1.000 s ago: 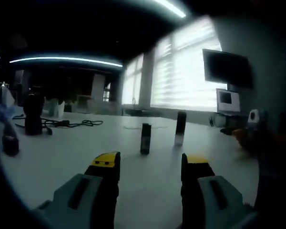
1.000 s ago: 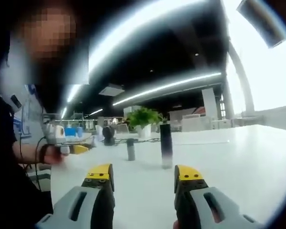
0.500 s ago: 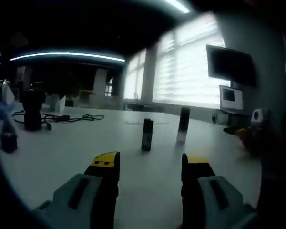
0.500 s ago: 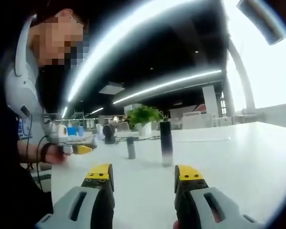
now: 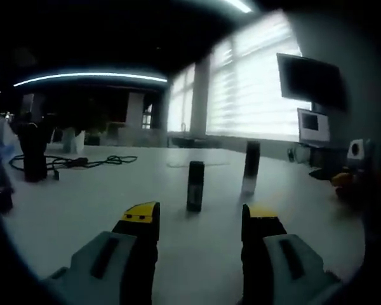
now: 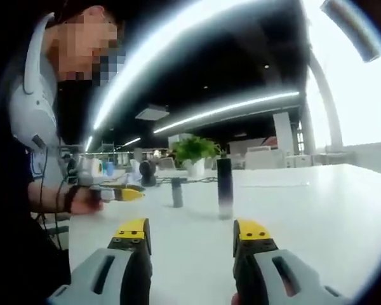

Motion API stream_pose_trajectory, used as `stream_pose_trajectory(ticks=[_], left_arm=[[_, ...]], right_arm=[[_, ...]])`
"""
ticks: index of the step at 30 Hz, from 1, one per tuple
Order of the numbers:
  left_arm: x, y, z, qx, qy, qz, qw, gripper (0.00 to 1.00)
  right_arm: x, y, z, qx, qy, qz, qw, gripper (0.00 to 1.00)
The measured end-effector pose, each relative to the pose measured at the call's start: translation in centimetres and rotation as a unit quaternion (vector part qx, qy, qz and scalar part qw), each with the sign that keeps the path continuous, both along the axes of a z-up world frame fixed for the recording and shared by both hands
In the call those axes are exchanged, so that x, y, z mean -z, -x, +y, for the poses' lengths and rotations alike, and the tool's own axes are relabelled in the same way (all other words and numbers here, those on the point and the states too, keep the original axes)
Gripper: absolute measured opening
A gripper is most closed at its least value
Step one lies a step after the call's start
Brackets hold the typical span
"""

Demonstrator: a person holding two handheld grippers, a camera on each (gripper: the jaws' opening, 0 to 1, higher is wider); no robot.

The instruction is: Pick up cosmetic bottle twist off cap place on table pick up cap screw tight cap place on table

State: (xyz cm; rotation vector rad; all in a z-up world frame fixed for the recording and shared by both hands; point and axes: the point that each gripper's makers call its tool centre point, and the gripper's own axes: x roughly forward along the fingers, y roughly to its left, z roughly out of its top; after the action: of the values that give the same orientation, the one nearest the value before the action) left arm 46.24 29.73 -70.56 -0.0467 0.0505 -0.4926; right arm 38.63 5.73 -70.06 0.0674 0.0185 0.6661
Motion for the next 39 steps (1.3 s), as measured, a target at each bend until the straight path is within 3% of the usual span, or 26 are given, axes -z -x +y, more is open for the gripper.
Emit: stream_pose_trajectory(ticks=[7, 11, 13, 39], left_arm=[[0.0, -1.0, -0.9, 0.006, -0.004, 0.001, 1.0000, 0.42], [0.2, -1.5, -1.1, 0.004, 0.002, 0.008, 1.0000, 0.42], [0.2, -1.8, -1.2, 0.001, 0.001, 0.007, 1.0000, 0.42], [0.4, -5.6, -3.8, 0.016, -0.017, 0.007, 0.9997, 0.41]], right_arm=[[-1.5, -0.7, -0.1, 0.005, -0.035, -0.015, 0.9993, 0.46], [-1.7, -1.0, 1.1, -0.009, -0.049, -0.021, 0.9985, 0.46], [-1.2, -0.9, 1.5, -0.014, -0.025, -0.023, 0.9993, 0.46], [-1.1, -0.9, 1.2, -0.016, -0.028, -0.023, 0.9992, 0.44]])
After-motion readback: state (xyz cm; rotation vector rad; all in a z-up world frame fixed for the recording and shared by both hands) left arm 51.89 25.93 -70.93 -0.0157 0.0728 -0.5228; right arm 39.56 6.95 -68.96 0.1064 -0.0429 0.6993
